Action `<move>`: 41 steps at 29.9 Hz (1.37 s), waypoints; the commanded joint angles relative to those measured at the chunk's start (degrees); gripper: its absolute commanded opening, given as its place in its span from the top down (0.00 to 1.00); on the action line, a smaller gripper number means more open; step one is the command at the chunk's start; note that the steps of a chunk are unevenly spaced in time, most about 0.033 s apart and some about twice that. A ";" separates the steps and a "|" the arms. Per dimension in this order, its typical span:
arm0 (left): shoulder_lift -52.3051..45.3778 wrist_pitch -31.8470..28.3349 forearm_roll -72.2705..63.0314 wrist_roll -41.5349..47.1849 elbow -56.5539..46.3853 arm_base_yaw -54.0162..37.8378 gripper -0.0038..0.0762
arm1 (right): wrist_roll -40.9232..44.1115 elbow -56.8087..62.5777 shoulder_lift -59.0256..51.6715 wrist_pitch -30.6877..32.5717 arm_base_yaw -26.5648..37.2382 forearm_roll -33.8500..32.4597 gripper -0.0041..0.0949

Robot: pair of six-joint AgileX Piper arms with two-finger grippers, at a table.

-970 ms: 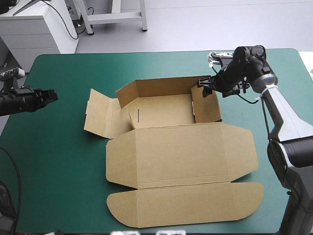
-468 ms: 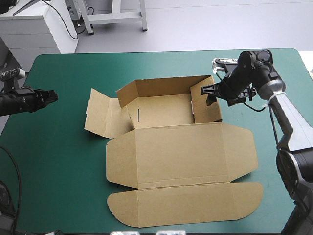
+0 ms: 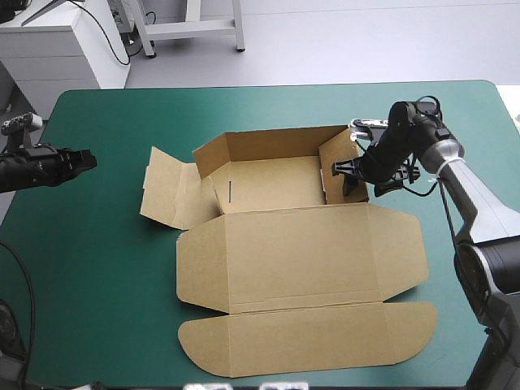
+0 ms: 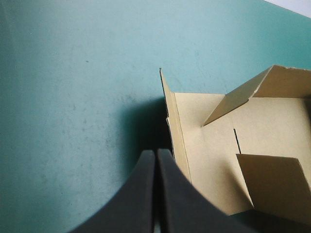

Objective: Fold the box

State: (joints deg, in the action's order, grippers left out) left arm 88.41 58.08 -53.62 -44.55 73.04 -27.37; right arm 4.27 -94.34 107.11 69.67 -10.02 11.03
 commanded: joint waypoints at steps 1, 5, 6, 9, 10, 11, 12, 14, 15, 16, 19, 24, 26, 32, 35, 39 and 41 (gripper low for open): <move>-1.49 -0.13 -3.47 0.06 1.57 -0.06 0.96 | -0.82 -1.20 -1.91 -0.81 0.29 2.36 0.46; -0.99 0.02 -3.47 0.06 1.57 -0.06 0.96 | -2.38 -1.20 -1.81 -1.38 0.29 2.62 0.79; -0.76 -0.08 -3.47 0.06 1.57 -0.06 0.96 | -4.27 -1.20 -1.81 -1.10 0.29 2.77 0.90; -0.22 -0.19 -3.47 0.06 1.57 -0.06 0.96 | -6.27 -1.20 -1.81 -0.12 0.29 2.39 0.97; 0.04 -0.32 -3.47 0.06 1.57 -0.06 0.96 | -6.39 -1.20 -1.81 0.64 0.43 2.11 0.98; 0.15 -0.46 -3.47 0.06 1.57 -0.06 0.96 | -6.52 -1.20 -1.81 1.47 0.43 1.95 0.98; 0.45 -0.46 -3.47 0.06 1.57 -0.06 0.96 | -6.87 -1.20 -1.81 2.02 0.43 1.68 0.98; 0.85 -0.57 -3.47 0.06 1.57 -0.06 0.96 | -8.48 -1.20 -1.81 2.02 0.43 2.11 0.98; 1.08 -0.57 -3.47 0.06 1.57 -0.06 0.96 | -9.19 -1.20 -1.92 2.02 0.43 2.69 0.98; 1.38 -0.57 -3.47 0.06 1.57 -0.06 0.96 | -9.69 -1.20 -2.24 2.02 0.43 3.40 0.98; 2.20 -0.33 -3.47 0.06 1.57 -0.06 0.96 | -12.70 -1.20 -4.17 2.02 0.43 7.03 0.98; 3.51 -0.50 -3.43 0.06 1.57 -0.06 0.96 | -12.85 -2.20 -10.58 2.02 0.52 3.93 0.98; 4.20 -0.63 -3.32 -0.10 1.57 -0.06 0.96 | -12.40 -2.20 -14.27 2.02 0.52 2.10 0.98; 7.78 0.33 -4.58 -0.62 1.57 -0.06 0.96 | -11.96 -2.20 -23.97 2.02 0.52 2.54 0.98; 9.88 2.74 -6.63 -0.62 1.57 -0.06 0.96 | -11.96 -2.20 -26.67 2.02 0.52 2.78 0.98; 11.74 5.78 -9.02 -0.62 1.57 0.33 0.96 | -11.96 -2.20 -27.54 2.02 0.52 2.78 0.98; 12.05 7.27 -9.77 -0.10 1.57 1.16 0.96 | -11.96 -2.20 -27.14 2.02 0.52 2.78 0.98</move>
State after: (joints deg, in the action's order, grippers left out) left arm 102.71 61.96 -58.06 -45.00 73.04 -27.26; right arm -7.89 -94.72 81.59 71.14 -10.02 12.19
